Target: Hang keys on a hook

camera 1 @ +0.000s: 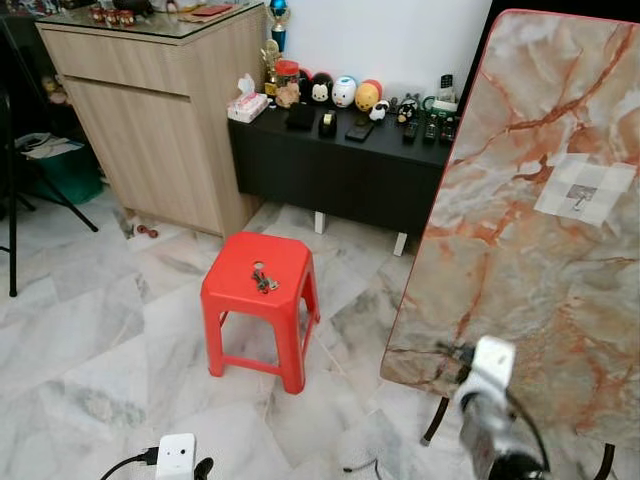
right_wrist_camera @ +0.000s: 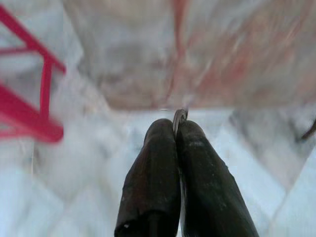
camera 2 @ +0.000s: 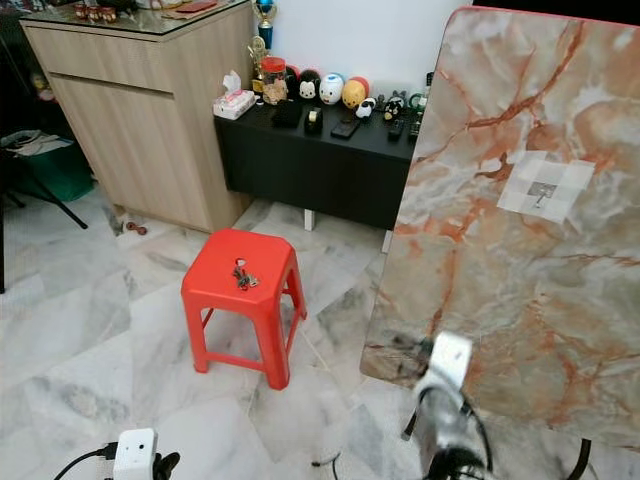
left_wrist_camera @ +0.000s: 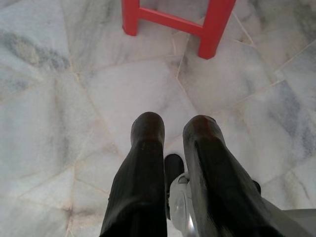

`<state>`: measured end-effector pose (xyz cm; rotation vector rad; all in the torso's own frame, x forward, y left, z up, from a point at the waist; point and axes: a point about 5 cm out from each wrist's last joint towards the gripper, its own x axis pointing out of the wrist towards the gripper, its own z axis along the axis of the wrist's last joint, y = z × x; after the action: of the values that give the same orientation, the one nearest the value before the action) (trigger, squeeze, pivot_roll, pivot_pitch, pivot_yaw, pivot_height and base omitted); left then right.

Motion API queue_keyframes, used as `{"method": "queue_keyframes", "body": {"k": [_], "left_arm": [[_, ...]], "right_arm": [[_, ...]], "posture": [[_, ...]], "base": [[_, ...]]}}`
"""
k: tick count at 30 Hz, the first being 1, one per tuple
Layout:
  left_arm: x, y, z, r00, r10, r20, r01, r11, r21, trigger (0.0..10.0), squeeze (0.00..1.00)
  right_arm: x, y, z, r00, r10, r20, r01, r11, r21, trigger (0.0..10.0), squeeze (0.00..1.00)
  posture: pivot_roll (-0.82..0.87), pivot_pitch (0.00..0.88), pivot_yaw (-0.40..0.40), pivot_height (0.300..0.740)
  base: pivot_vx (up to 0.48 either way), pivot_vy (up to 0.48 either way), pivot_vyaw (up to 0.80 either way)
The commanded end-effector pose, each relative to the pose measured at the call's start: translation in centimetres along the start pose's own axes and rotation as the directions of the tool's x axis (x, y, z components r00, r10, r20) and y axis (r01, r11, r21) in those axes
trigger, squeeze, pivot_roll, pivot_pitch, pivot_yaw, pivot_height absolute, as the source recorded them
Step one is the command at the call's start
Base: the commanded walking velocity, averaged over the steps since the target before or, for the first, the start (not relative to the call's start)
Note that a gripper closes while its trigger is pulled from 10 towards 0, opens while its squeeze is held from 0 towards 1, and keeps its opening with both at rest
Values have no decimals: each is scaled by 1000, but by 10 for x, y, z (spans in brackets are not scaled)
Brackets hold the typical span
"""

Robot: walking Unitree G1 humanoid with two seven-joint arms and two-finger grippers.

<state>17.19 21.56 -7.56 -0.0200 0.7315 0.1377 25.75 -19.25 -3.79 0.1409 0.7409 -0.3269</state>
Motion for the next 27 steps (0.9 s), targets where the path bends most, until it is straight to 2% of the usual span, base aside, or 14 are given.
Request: {"method": "queue_keyframes", "body": {"k": [1, 2, 3, 4, 5, 9, 12, 13, 14, 17, 19, 21, 25, 27], "left_arm": [[-2, 0, -6, 1000, 1, -22, -1, 1000, -7, 10000, 0], [-2, 0, -6, 1000, 1, -23, -1, 1000, -6, 10000, 0], [-2, 0, -7, 1000, 0, -28, 0, 1000, -3, 10000, 0], [-2, 0, -7, 1000, 0, -28, 0, 1000, -3, 10000, 0], [-2, 0, -8, 999, -2, -34, 2, 1000, -1, 10000, 0], [-2, 0, -8, 999, -3, -37, 3, 1000, 0, 10000, 0], [-2, 0, -7, 999, -2, -36, 2, 1000, 0, 10000, 0], [-2, 0, -7, 999, -2, -36, 2, 1000, 0, 10000, 0], [-2, 0, -7, 999, -3, -35, 3, 1000, 1, 10000, 0], [-2, 2, -8, 999, -4, -39, 4, 1000, 7, 10000, 0], [-2, 3, -8, 999, -4, -43, 4, 1000, 15, 10000, 0], [-2, 3, -6, 999, -7, -37, 8, 1000, 14, 10000, 0], [-1, 3, -3, 1000, -11, -27, 12, 1000, 22, 10000, 0], [0, 3, -3, 1000, -11, -27, 12, 1000, 24, 10000, 0]], "right_arm": [[0, -4, -3, 1000, 7, -29, -6, 999, 35, 10000, 0], [0, -4, -8, 999, 20, -50, -18, 999, 40, 10000, 0], [-2, -5, -20, 994, 47, -97, -47, 999, 2, 10000, 0], [-2, -5, -20, 994, 47, -97, -47, 999, 2, 10000, 0], [-6, -9, -36, 986, 59, -156, -69, 996, -62, 10000, 0], [-14, -19, -66, 969, 77, -236, -129, 969, -211, 10000, 0], [-20, -25, -84, 955, 91, -283, -158, 962, -224, 10000, 0], [-20, -25, -84, 955, 91, -283, -158, 962, -224, 10000, 0], [-23, -27, -91, 951, 90, -295, -158, 964, -215, 10000, 0], [-25, -28, -95, 949, 88, -301, -148, 972, -181, 10000, 0], [-26, -26, -99, 946, 97, -310, -99, 995, 10, 10000, 0], [-26, -28, -97, 949, 101, -297, -77, 993, 92, 10000, 0], [-24, -28, -92, 955, 107, -276, -84, 992, 94, 10000, 0], [-21, -24, -85, 962, 119, -244, -92, 988, 121, 10000, 0]], "posture": [[185, 0, -89, 740], [185, 0, -89, 740], [176, 0, -85, 740], [176, 0, -85, 740], [178, 0, -84, 740], [178, 0, -81, 740], [184, 0, -77, 740], [184, 0, -77, 740], [182, 0, -73, 740], [176, 0, -65, 740], [174, 0, -63, 740], [171, 0, -61, 740], [172, 0, -58, 740], [172, 0, -59, 740]], "base": [[0, 0, 0], [0, 0, 0], [0, 0, 0], [0, 0, 0], [0, 0, 0], [0, 0, 0], [0, 0, 0], [0, 0, 0], [0, 0, 0], [0, 0, 0], [126, 0, -303], [259, 0, -628], [270, 0, -611], [272, 0, 0]]}}
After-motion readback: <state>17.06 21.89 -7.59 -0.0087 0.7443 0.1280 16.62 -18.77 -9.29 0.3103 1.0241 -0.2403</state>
